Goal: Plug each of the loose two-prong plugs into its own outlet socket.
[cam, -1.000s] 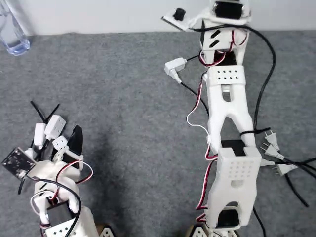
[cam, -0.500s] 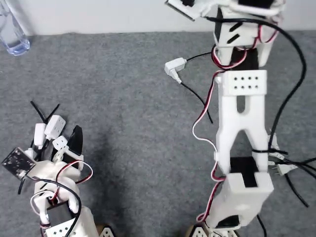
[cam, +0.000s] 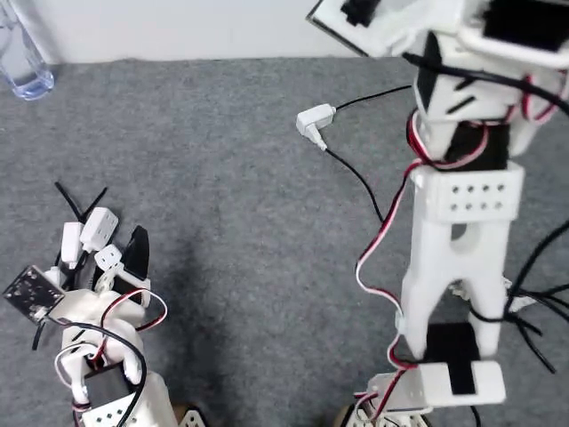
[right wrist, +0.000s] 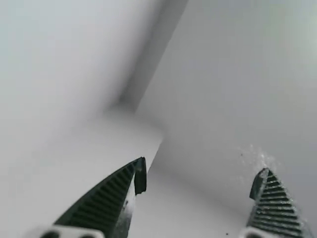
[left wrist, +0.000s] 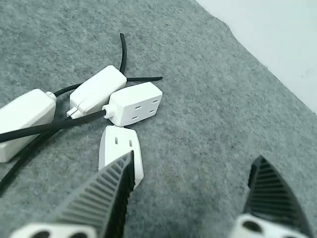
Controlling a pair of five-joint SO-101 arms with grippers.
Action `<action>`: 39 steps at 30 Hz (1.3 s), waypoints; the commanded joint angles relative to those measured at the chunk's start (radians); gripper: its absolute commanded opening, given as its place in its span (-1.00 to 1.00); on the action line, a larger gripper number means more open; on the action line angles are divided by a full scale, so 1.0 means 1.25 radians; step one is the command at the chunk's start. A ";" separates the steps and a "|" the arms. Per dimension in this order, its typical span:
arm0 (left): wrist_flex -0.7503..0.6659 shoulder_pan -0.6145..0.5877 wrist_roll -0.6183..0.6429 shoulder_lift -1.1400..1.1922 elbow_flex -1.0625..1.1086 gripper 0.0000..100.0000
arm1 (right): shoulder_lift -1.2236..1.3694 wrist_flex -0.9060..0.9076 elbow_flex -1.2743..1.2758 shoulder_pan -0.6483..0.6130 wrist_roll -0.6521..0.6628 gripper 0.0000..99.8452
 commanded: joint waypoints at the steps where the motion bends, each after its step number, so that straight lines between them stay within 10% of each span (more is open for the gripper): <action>1: 0.005 0.004 -0.007 -0.005 -0.006 -0.30 | -0.062 0.047 -0.038 0.008 0.006 -0.37; 27: 0.016 0.004 -0.007 -0.005 -0.006 -0.30 | -0.423 0.738 -0.037 0.008 -0.055 -0.53; 39: 0.016 0.004 -0.007 -0.005 -0.006 -0.30 | -0.497 1.062 -0.037 0.374 -0.552 -0.45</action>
